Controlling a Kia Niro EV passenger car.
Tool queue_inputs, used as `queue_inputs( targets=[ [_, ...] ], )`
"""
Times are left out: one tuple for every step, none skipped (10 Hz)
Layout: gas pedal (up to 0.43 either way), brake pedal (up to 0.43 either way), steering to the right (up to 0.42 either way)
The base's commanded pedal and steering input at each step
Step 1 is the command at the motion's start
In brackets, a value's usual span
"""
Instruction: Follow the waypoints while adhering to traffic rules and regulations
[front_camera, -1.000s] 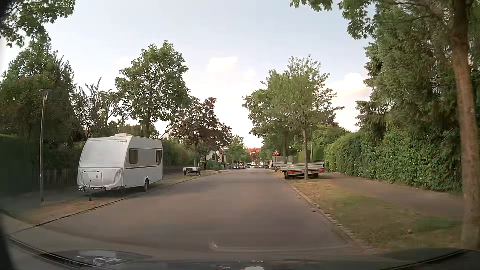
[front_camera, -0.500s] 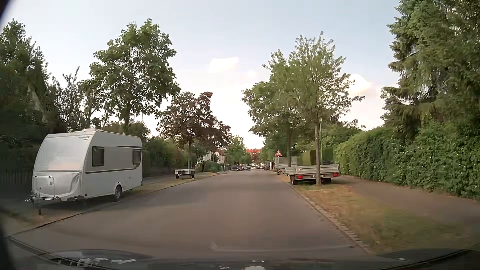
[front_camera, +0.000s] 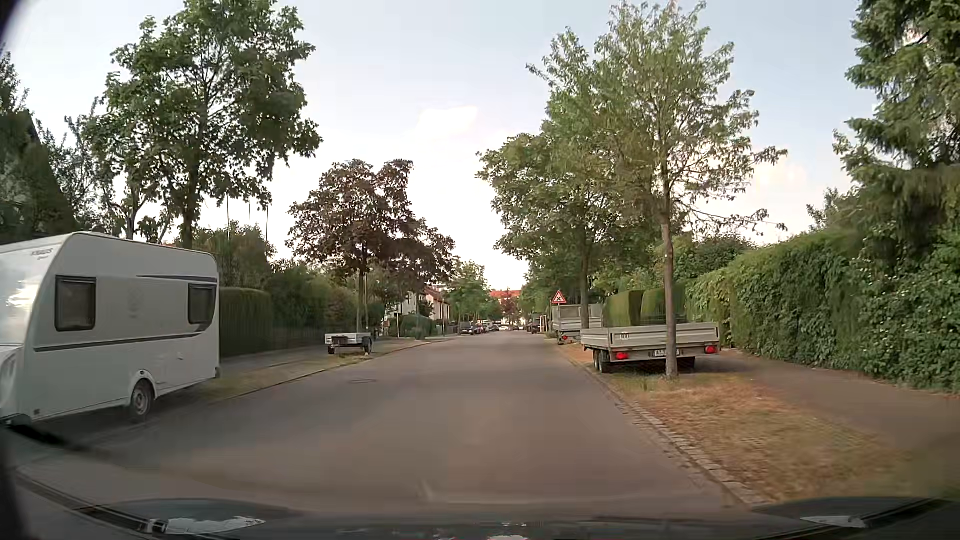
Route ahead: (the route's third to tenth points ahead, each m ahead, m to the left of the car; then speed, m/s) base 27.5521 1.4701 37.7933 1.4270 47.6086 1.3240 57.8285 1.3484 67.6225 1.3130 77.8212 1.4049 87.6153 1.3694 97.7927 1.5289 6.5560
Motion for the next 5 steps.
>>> queue_inputs(
  targets=[
    [0.11, 0.012, 0.004],
    [0.11, 0.012, 0.004],
    [0.11, 0.012, 0.004],
    [0.11, 0.012, 0.004],
    [0.11, 0.012, 0.004]
  ],
)
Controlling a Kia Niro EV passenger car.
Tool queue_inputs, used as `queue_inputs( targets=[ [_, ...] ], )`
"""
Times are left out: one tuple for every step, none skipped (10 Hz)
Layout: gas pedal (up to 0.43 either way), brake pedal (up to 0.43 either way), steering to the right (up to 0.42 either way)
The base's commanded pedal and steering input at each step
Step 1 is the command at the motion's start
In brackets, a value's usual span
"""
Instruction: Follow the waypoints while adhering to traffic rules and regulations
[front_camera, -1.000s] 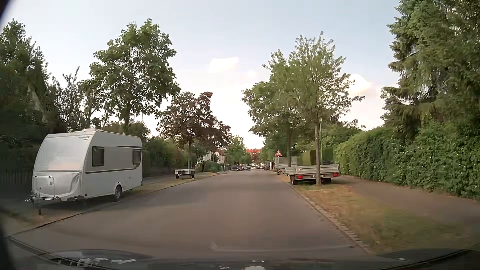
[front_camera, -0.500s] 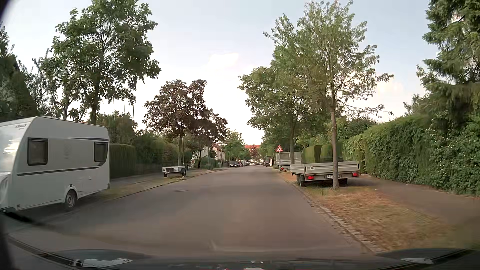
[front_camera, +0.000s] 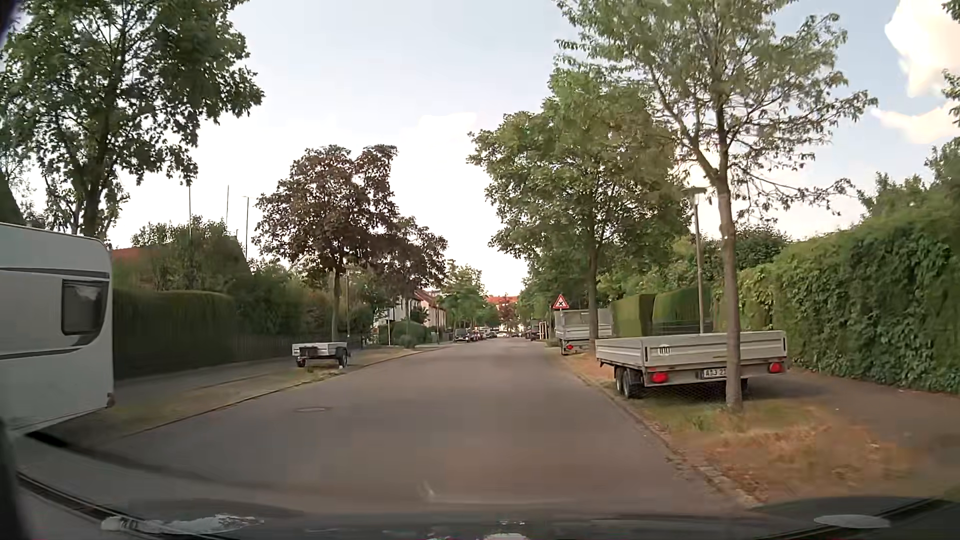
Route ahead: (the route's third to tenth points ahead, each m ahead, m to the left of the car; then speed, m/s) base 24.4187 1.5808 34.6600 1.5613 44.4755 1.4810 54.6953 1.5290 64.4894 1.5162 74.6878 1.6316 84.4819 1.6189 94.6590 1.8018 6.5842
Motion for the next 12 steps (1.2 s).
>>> queue_inputs(
  targets=[
    [0.11, 0.012, 0.003],
    [0.11, 0.012, 0.003],
    [0.11, 0.012, 0.002],
    [0.11, 0.012, 0.001],
    [0.11, 0.012, -0.002],
    [0.11, 0.012, -0.004],
    [0.11, 0.012, -0.005],
    [0.11, 0.012, -0.003],
    [0.11, 0.012, -0.003],
    [0.11, 0.012, -0.002],
    [0.098, 0.012, -0.002],
    [0.098, 0.012, -0.003]
  ],
)
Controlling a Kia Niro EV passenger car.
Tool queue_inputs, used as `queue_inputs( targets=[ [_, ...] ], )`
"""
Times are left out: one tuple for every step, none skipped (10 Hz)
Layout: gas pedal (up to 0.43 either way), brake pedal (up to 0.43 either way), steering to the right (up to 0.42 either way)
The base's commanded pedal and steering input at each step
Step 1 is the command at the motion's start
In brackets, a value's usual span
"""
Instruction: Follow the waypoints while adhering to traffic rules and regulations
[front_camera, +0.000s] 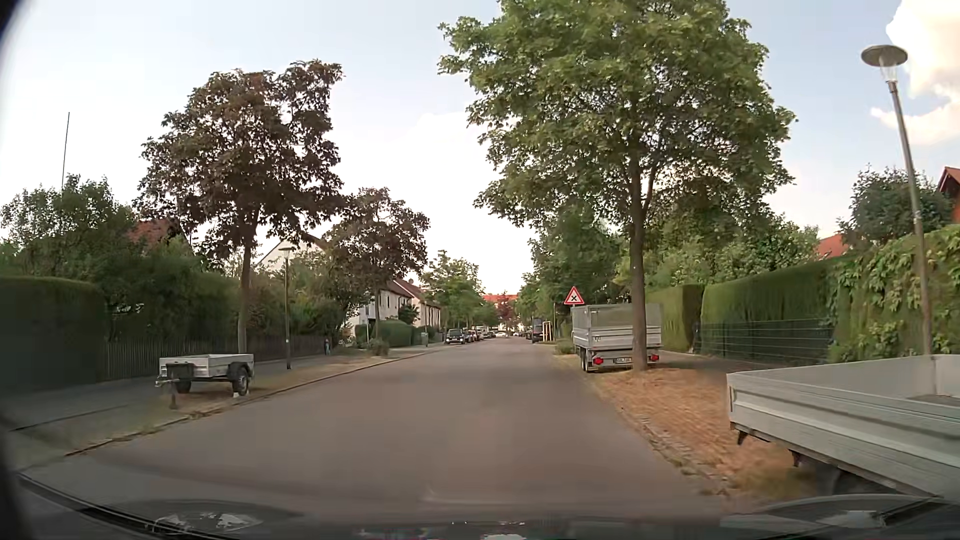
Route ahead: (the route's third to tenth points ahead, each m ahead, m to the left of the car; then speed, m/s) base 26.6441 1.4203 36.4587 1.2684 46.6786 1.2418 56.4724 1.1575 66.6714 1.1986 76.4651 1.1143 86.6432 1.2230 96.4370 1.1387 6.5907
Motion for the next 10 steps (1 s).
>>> queue_inputs(
  targets=[
    [0.098, 0.012, -0.003],
    [0.098, 0.012, -0.003],
    [0.098, 0.012, -0.003],
    [0.098, 0.012, -0.003],
    [0.098, 0.012, -0.003],
    [0.098, 0.012, -0.003],
    [0.098, 0.012, -0.003],
    [0.098, 0.012, -0.003],
    [0.098, 0.012, -0.003],
    [0.098, 0.012, -0.002]
  ],
)
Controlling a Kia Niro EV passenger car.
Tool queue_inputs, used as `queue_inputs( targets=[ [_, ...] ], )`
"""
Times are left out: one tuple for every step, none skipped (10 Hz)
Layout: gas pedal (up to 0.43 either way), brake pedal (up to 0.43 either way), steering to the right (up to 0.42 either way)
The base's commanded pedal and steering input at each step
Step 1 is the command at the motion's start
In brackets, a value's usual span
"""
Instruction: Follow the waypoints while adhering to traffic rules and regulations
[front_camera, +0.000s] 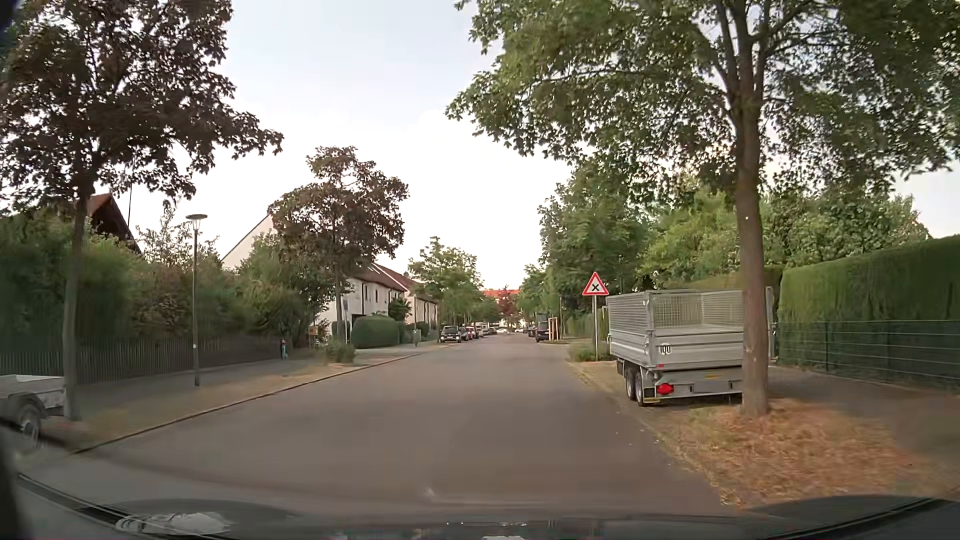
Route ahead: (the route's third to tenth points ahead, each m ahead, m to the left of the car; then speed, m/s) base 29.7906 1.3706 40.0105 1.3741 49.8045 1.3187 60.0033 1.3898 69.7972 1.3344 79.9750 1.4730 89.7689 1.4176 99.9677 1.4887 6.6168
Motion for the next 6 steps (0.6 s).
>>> queue_inputs(
  targets=[
    [0.098, 0.012, -0.002],
    [0.098, 0.012, -0.002],
    [0.098, 0.012, -0.002],
    [0.098, 0.012, -0.001],
    [0.0, 0.012, 0.004],
    [0.0, 0.012, 0.009]
  ],
)
